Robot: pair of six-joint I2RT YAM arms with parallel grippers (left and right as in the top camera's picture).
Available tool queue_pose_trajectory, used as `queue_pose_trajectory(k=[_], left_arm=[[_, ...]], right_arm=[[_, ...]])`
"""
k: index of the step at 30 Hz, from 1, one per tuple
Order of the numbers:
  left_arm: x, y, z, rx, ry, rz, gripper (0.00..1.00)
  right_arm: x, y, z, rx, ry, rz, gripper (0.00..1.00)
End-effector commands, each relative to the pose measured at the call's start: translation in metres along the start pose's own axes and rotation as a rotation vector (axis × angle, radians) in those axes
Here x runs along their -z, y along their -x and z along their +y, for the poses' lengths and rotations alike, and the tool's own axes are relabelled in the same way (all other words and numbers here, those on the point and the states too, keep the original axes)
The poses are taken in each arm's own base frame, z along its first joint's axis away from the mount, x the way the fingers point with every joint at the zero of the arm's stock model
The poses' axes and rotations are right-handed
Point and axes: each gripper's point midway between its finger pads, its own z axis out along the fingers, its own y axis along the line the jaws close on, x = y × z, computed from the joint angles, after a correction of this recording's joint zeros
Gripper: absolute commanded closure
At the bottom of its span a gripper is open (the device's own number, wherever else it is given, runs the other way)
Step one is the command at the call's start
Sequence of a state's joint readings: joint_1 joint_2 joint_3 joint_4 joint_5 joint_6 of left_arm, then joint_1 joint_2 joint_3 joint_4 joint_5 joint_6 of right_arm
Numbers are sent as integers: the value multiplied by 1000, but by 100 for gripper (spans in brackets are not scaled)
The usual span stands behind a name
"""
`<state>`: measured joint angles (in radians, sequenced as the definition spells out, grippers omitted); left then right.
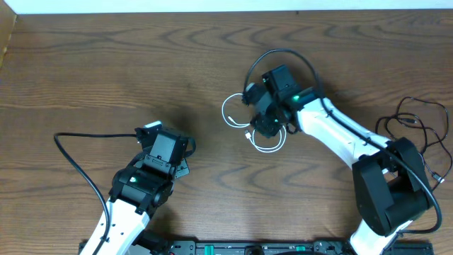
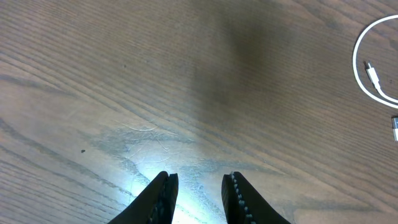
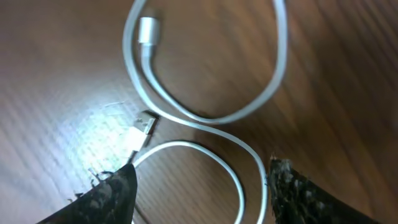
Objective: Untangle cables
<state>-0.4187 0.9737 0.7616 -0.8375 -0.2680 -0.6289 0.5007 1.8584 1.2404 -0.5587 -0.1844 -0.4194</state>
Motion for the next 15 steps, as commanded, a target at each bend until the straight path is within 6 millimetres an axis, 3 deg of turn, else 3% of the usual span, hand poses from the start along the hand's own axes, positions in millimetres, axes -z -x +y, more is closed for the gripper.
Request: queue_pose_trajectory(k=[1,7,15], left_arm=[[1,3,1,11,5,-6,71],[1,3,1,11,5,-6,71],[1,2,2,10,7,-4,71]], right_arm=[[-3,0,5,287,2,11,35],[-4,5,11,345,36,-22,33],[-28,-3,10,338,55,7,38]])
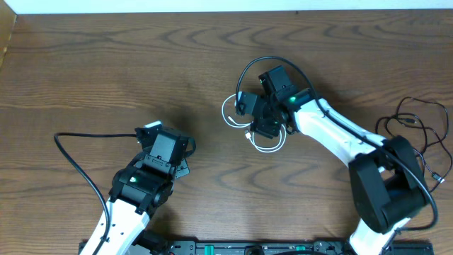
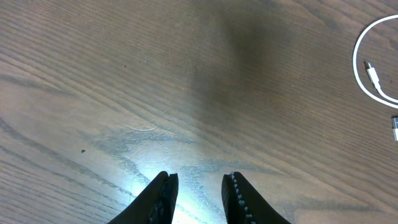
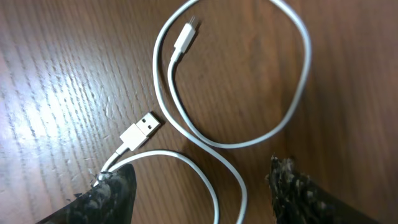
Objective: Untangle cables
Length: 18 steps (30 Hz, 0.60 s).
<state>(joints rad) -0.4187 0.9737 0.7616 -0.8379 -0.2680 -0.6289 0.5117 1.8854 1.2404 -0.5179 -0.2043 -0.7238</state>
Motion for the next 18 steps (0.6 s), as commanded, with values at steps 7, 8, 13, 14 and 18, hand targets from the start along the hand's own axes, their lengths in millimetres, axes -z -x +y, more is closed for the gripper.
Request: queue_pose_trajectory(k=[7,8,13,14,18], left_arm=[[1,1,3,7,12,1,71],[1,1,3,7,12,1,71],[1,1,3,8,12,1,71],[1,1,3,7,12,1,71],[1,1,3,8,12,1,71]], right_arm=[[-39,-13,7,-18,51,32,48],[-39,-12,6,-29,45,27,49],[-40,-6,0,-73,23,6,88],[-39,-6,0,-91,22,7,99],[-34,-7,-2,-205,19,8,99]])
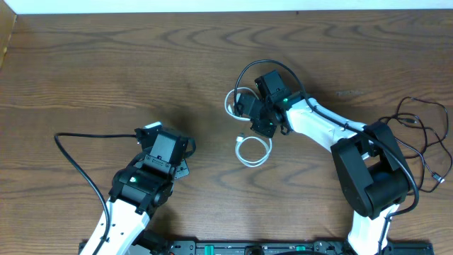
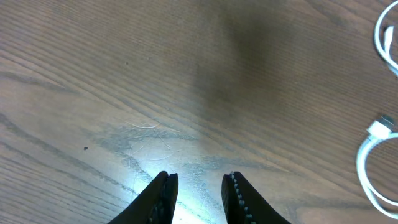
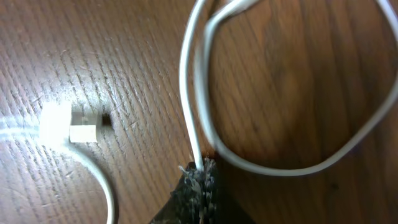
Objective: Untangle cables
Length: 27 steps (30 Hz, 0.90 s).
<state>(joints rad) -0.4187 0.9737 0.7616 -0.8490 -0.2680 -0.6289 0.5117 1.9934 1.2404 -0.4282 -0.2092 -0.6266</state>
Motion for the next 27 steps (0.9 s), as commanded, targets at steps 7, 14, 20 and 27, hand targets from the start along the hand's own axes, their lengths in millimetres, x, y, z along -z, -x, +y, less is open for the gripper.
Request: queue_pose_trajectory(k=[7,14,20,27], left_arm=[[1,3,1,11,5,-7,71],[1,3,1,11,5,-7,71],[1,3,1,11,5,-7,71],[1,3,1,11,5,-7,71]], right_arm=[[37,18,-6,-220,-28,-67,99],[83,40,-6,-327,-51,-163,99],[157,51,-51,-503,-222,-334,99],[252,0,-122,-776,-537,-448,99]])
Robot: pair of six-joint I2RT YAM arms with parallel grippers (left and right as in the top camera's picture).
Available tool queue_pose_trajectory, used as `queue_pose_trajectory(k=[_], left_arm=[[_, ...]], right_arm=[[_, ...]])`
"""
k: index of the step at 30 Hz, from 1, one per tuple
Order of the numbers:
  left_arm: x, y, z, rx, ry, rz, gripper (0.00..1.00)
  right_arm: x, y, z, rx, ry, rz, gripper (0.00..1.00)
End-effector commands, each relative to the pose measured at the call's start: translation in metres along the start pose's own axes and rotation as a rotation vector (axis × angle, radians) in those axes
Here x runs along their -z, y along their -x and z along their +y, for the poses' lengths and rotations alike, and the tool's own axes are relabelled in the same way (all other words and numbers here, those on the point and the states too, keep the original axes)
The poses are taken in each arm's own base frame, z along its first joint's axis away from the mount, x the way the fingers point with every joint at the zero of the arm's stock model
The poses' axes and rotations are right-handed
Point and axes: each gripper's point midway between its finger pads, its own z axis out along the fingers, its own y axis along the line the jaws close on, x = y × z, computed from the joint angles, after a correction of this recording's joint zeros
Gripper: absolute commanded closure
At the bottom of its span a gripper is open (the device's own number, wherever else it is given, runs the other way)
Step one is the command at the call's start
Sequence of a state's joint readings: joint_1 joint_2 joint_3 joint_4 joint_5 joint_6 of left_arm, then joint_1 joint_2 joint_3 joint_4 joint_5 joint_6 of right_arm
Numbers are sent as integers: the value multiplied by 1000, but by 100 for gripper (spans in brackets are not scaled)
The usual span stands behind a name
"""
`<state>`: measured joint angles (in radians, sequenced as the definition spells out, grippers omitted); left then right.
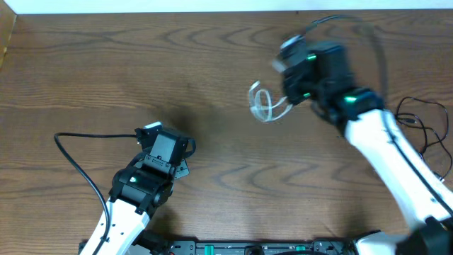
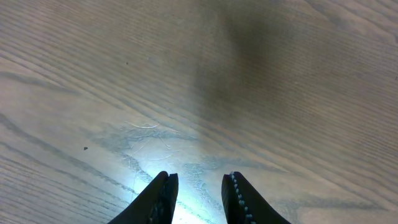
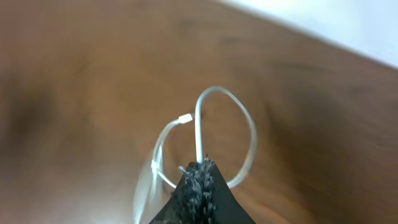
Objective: Untangle cables
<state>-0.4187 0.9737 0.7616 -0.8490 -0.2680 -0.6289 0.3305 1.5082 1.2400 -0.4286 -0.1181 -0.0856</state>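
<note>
A white cable [image 1: 263,103] hangs in loops above the table, blurred, with my right gripper [image 1: 289,98] shut on it. In the right wrist view the white cable [image 3: 205,134] dangles from the closed fingertips of my right gripper [image 3: 200,168], well above the wood. My left gripper [image 2: 198,186] stands open low over bare table, with nothing between its fingers; in the overhead view the left gripper [image 1: 164,145] sits at the lower left. A black cable [image 1: 417,127] lies tangled at the right edge.
The brown wooden table [image 1: 106,64] fills the view. The left arm's own black cord [image 1: 74,159] loops at the lower left. A white wall strip runs along the far edge.
My right gripper has risen and moved to the right with the white cable, which now hangs off the table. The cable is gone from the left wrist view. The left arm has not moved.
My right gripper stood open over the white cable's loops, then slightly shifted over them. Then it was shut on a strand with the cable dragged out. Now the cable hangs lifted. The left gripper stayed open and still.
</note>
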Motion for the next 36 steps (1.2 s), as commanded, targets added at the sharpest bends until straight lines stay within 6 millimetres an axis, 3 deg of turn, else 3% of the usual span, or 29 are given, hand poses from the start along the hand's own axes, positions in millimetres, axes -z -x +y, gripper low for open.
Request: queue_pose_trajectory(k=[1,2,8,16,21,26,30,34,36], left_arm=[[1,3,1,11,5,-7,71],[1,3,1,11,5,-7,71],[1,3,1,11,4,-7,71],[1,3,1,11,5,-7,70],[1,3,1,11,5,-7,71],[1,3,1,11,5,-7,70],[1,3,1,11,4,-7,70],[1,3,1,11,4,-7,70],[1,3,1,12,4,-7,70]], right_arm=[[42,13,-69,-184,-235,-79,99],[55,12,-90,-224,-299,-92,99],[105,-13,-167,-356,-506,-91,99],[157,-83,-246,-620,-775,8,99],[189,-119,-281,-777,-897,15,99],[210,-145,-303,-935,-960,-18,99],[206,-151,-306,-969,-916,-18,96],[183,-141,-296,-976,-768,-29,57],[165,-133,-285,-969,-653,-29,49]])
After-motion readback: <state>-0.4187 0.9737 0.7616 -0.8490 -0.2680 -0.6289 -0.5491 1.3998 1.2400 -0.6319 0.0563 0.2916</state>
